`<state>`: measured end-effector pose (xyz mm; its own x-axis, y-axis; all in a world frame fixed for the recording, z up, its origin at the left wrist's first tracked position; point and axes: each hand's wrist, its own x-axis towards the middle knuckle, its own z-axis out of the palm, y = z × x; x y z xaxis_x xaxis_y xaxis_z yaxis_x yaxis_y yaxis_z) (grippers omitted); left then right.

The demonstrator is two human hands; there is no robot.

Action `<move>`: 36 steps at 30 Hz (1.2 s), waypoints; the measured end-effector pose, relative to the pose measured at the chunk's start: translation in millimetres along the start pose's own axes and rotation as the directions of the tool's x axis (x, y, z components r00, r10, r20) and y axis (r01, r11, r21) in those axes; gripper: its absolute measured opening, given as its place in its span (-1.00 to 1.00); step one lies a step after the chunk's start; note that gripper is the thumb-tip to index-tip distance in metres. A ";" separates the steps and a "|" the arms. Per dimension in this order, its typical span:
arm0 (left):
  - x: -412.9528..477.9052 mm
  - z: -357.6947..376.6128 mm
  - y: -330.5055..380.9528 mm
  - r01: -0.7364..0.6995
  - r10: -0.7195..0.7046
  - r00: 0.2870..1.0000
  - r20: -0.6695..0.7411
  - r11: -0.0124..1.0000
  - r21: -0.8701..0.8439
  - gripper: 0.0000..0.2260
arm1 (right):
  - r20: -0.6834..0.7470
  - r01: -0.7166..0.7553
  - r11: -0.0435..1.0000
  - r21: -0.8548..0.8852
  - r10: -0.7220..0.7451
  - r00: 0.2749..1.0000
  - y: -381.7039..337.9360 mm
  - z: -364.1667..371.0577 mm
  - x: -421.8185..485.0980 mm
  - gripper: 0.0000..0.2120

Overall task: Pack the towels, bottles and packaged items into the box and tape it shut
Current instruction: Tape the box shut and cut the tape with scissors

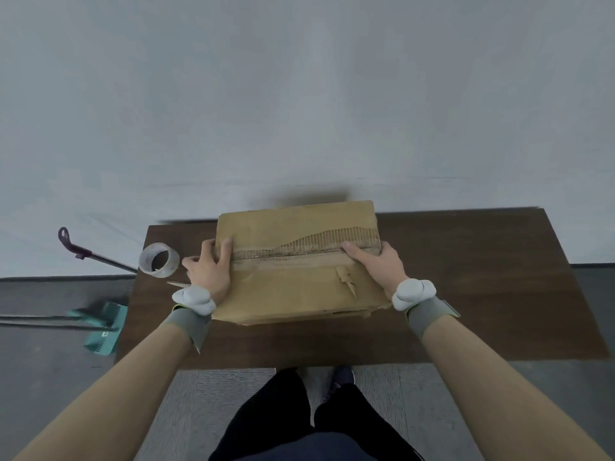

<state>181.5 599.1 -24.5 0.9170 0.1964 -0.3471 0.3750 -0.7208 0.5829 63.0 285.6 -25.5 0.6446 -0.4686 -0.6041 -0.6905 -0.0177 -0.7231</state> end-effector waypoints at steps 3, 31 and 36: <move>3.5 -0.5 -6.5 0.010 -0.007 0.998 0.060 0.999 -0.050 -0.43 | 0.013 -0.021 0.997 0.074 0.020 1.000 3.9 1.5 2.9 0.04; -38.9 -19.9 -42.7 -0.043 0.055 0.986 0.158 0.996 -0.084 -0.44 | 0.035 -0.031 0.992 0.122 0.027 0.999 48.8 8.5 -51.6 -0.16; -53.9 -21.7 -52.7 -0.014 0.033 0.985 0.169 0.993 -0.114 -0.44 | 0.048 -0.051 0.993 0.111 0.046 0.998 55.8 5.0 -61.4 -0.10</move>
<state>115.3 640.9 -20.5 0.8930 0.0570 -0.4465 0.3750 -0.6429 0.6678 -13.5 317.8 -30.4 0.6272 -0.4261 -0.6520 -0.6819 0.1042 -0.7240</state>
